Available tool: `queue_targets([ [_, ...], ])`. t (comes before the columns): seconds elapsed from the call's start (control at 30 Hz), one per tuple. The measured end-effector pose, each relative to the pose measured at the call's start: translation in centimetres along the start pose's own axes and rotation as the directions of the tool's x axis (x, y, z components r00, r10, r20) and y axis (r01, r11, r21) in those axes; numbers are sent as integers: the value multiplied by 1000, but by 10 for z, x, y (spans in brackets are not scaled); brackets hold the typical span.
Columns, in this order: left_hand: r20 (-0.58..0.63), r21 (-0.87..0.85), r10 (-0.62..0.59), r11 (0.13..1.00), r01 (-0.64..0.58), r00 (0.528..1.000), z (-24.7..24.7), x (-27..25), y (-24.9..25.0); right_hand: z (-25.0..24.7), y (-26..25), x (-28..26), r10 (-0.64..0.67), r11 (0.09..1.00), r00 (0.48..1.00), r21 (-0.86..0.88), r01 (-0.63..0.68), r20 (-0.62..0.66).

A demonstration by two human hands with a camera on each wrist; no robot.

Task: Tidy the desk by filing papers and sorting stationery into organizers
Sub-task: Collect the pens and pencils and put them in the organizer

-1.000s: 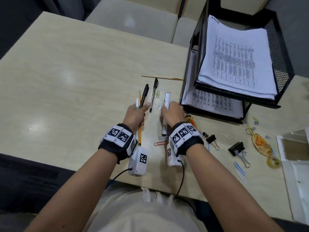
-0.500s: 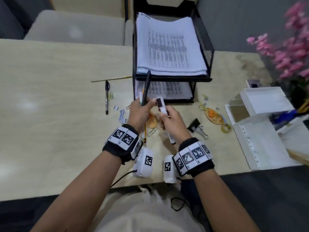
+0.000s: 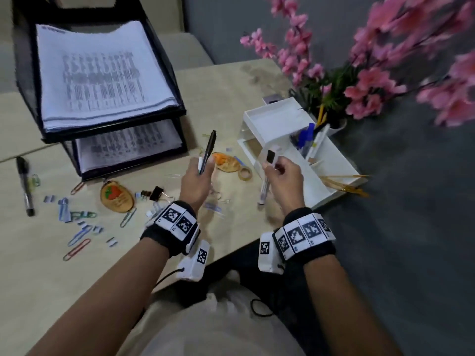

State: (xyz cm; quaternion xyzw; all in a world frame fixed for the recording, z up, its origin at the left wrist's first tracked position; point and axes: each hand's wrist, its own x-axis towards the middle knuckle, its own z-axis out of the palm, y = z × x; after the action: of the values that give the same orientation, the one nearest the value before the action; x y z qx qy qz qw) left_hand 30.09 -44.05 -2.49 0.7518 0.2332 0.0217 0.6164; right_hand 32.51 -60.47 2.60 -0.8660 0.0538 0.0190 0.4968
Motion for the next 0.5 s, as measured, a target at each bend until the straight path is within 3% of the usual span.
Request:
queue_targets([
  [0.07, 60, -5, 56, 998, -56, 997, 20, 0, 18, -27, -1, 14, -19, 998, 989, 52, 27, -147],
  [0.2, 154, -40, 133, 991, -129, 979, 63, 6, 59, -73, -2, 52, -101, 990, 907, 46, 131, -409],
  [0.3, 230, -13, 190, 981, -192, 954, 90, 11, 77, -92, 3, 80, -135, 990, 913, -79, 113, -386],
  [0.5, 280, 167, 251, 938, -305, 927, 125, 10, 83, -81, 38, 101, -149, 957, 975, -274, 100, -165],
])
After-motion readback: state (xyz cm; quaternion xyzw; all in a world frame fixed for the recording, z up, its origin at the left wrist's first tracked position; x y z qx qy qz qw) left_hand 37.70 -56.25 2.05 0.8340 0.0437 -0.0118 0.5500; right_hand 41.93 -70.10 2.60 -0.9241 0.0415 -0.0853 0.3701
